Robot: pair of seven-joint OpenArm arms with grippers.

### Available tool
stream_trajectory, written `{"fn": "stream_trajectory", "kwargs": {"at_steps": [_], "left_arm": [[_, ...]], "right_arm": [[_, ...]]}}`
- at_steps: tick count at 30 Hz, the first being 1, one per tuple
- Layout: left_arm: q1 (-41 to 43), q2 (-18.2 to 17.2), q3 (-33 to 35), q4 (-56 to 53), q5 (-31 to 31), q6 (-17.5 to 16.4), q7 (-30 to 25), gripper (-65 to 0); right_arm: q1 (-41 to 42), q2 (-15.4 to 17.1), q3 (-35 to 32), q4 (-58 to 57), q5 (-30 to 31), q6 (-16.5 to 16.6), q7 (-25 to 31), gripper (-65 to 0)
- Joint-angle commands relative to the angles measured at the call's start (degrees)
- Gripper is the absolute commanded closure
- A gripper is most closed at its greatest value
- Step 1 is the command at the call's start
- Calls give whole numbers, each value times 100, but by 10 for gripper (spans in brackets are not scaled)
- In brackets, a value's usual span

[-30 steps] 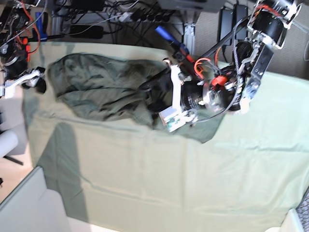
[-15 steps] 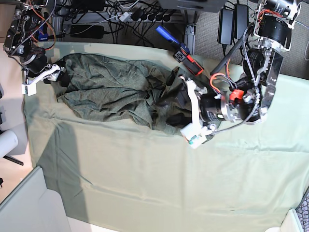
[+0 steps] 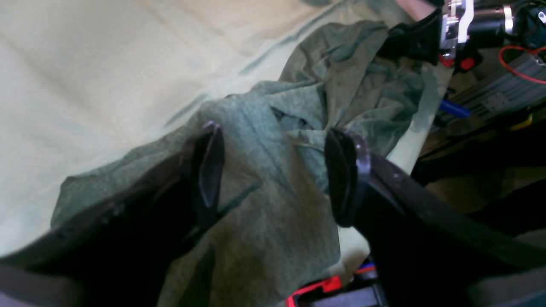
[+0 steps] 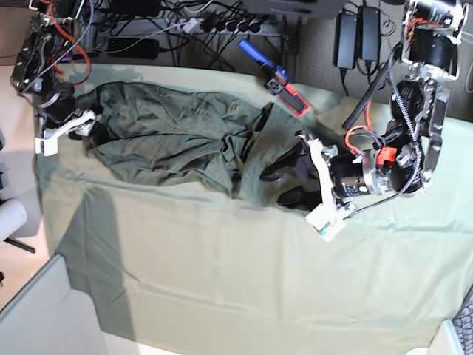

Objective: Fold the T-shirt properly
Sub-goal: 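Release the folded fabric with the left gripper and withdraw it, then carry the collar end with the right gripper over onto the folded stack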

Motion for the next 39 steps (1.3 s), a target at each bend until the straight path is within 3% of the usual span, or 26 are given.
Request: {"fn": "stream_trajectory", "kwargs": {"at_steps": [1,5,12,20,28,34,39], "left_arm": [[-94,-4,-11,92,-129,-90,-90,-397],[-92,-4,-28,92,-85,-90,52,-397],[-90,-251,-205,92,-26,-85,15,-397],[-52,-634,-828,92,-50,-85,17,-397],[409,-1073,-852,90,109,-105,-72,-397],[778,-1491,-859,85,424,-103,-319,-397],[859,-1832,-857,74,420,-103,-319,-397]], "right_arm": [[92,142,11,13,31,42,57,-415],[101,140,-63,-7,35,42,-101,-383],[85,140,-63,-4,190,44,-173,0],[87,144,-44,-2,549,44,-103,0],[87,-17,-7,621,1147,63,-350,0],[85,-1025,-15,2302,1095,63,-682,0],[103,-2022,-175,2833,1064,61,-664,0]]}}
